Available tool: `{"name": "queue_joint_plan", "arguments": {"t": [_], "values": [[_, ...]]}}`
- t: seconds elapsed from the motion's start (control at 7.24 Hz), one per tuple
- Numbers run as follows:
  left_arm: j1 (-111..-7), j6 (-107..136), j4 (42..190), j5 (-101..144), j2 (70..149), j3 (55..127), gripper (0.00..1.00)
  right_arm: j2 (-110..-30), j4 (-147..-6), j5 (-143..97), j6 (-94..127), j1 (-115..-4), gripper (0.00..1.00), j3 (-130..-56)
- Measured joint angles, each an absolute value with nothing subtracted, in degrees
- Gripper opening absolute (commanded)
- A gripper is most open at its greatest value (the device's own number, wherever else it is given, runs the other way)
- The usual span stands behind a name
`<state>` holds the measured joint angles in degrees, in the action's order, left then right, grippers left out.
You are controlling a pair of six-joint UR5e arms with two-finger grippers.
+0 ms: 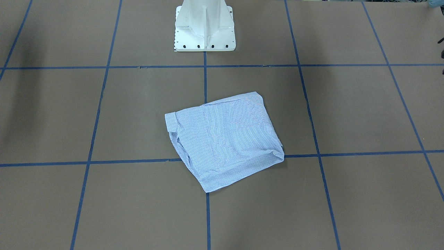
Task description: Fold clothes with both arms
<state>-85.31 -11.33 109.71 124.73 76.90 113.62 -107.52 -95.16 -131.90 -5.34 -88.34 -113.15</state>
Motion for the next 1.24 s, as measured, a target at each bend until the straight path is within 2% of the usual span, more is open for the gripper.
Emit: {"name": "queue_joint_plan", "arguments": {"t": [0.28, 0.55, 0.97, 1.24], "values": [[-92.9, -12.1, 109.7, 124.6, 75.5, 109.1, 1.00, -111.2, -92.2, -132.6, -5.4, -90.6, 1.00, -111.9], [-98.5, -11.8, 106.0, 128.9, 74.8, 105.8, 1.00, -111.5, -90.2, -133.2, -5.2, -91.6, 1.00, -111.5], [-98.6, -11.5, 95.2, 134.9, 74.3, 105.3, 1.00, -111.4, -89.7, -133.5, -5.2, -91.8, 1.00, -111.4], [-93.4, -10.9, 94.3, 135.0, 74.6, 105.9, 1.00, -111.5, -89.7, -133.7, -5.2, -91.8, 1.00, -111.4]]}}
